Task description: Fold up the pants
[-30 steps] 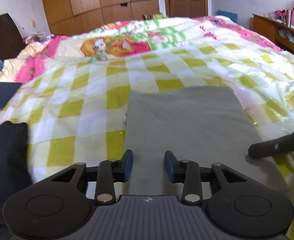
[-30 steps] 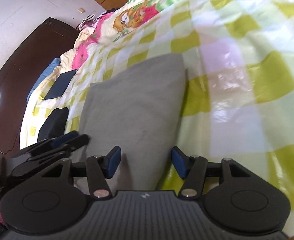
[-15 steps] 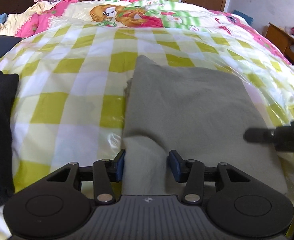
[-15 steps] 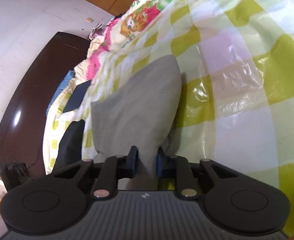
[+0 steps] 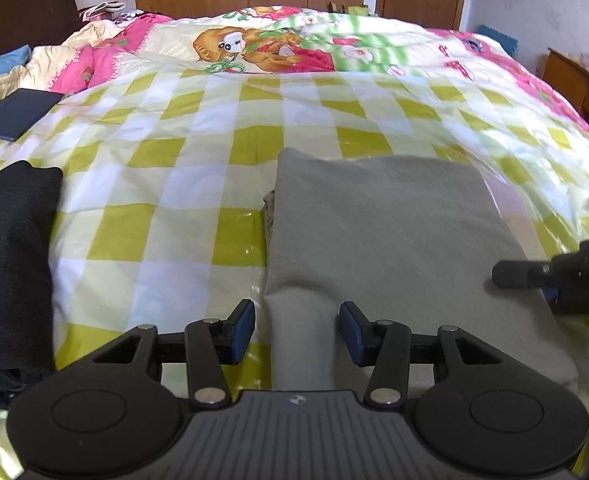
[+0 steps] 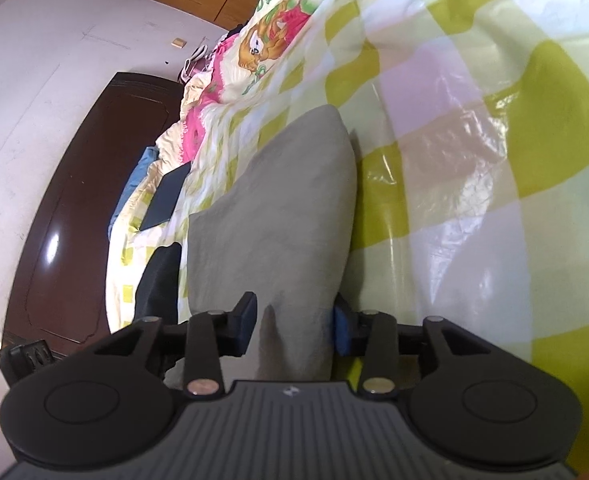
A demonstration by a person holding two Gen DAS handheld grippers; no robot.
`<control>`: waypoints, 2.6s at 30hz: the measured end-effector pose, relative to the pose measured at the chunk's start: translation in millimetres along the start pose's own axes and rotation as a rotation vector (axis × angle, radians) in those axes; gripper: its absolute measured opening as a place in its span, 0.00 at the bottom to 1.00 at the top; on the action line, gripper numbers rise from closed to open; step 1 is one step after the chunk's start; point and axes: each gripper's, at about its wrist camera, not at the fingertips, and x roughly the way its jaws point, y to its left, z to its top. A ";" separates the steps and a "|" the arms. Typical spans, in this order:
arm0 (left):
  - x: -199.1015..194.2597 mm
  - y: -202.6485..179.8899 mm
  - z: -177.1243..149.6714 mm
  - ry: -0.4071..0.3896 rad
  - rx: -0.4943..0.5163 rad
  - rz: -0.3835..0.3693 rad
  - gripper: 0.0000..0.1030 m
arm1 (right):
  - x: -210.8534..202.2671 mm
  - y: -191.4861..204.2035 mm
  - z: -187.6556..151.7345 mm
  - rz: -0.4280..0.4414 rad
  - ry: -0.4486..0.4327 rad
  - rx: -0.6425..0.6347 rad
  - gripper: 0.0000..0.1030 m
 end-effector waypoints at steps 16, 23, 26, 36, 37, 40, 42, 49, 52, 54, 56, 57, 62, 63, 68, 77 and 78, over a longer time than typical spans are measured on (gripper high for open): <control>18.4 -11.4 3.2 0.017 0.008 0.053 0.72 | 6.8 11.3 -2.8 -0.010 0.001 -0.057 0.44; 13.9 -16.7 -1.1 0.022 0.044 0.053 0.72 | 6.9 30.0 -10.1 -0.081 0.013 -0.142 0.46; 11.9 -17.9 -3.1 0.007 0.062 0.059 0.72 | 6.9 38.2 -16.6 -0.121 0.019 -0.181 0.46; 12.1 0.4 -7.9 -0.019 0.047 0.003 0.73 | 19.6 43.2 -21.0 -0.169 0.020 -0.159 0.51; 13.1 -0.5 -9.0 -0.025 0.051 0.000 0.73 | 22.1 44.2 -20.8 -0.180 0.017 -0.162 0.51; 15.0 -3.1 -10.5 -0.021 0.036 -0.035 0.74 | 23.7 50.9 -21.4 -0.221 0.006 -0.172 0.44; 14.6 -5.5 -12.1 -0.019 0.025 -0.071 0.73 | 19.9 55.8 -21.8 -0.246 0.007 -0.188 0.30; 3.4 -22.5 -24.8 -0.031 0.043 -0.125 0.71 | -2.6 62.0 -19.1 -0.325 0.019 -0.248 0.22; -1.5 -32.8 -31.1 -0.039 0.053 -0.145 0.71 | -12.8 61.5 -16.5 -0.348 0.017 -0.246 0.22; -4.4 -37.8 -33.5 -0.045 0.062 -0.152 0.71 | -16.7 59.3 -15.9 -0.354 0.029 -0.244 0.24; -6.0 -39.0 -34.2 -0.051 0.073 -0.155 0.72 | -17.7 56.0 -15.8 -0.360 0.037 -0.232 0.28; -5.8 -38.4 -33.8 -0.051 0.072 -0.154 0.72 | -17.9 53.5 -15.7 -0.362 0.037 -0.231 0.29; 0.9 -33.1 -34.3 -0.031 0.045 -0.159 0.76 | -9.6 50.1 -17.7 -0.372 0.027 -0.220 0.35; 2.2 -33.5 -35.0 -0.031 0.046 -0.158 0.77 | -7.2 50.2 -17.8 -0.372 0.027 -0.223 0.38; 4.1 -35.7 -36.2 -0.036 0.058 -0.153 0.79 | -5.8 46.6 -17.9 -0.369 0.019 -0.227 0.38; 1.8 -40.6 -35.2 -0.047 0.082 -0.125 0.80 | -7.3 55.0 -20.0 -0.407 0.012 -0.266 0.39; 1.1 -40.6 -35.7 -0.047 0.083 -0.121 0.80 | -9.1 56.3 -21.2 -0.417 0.013 -0.276 0.40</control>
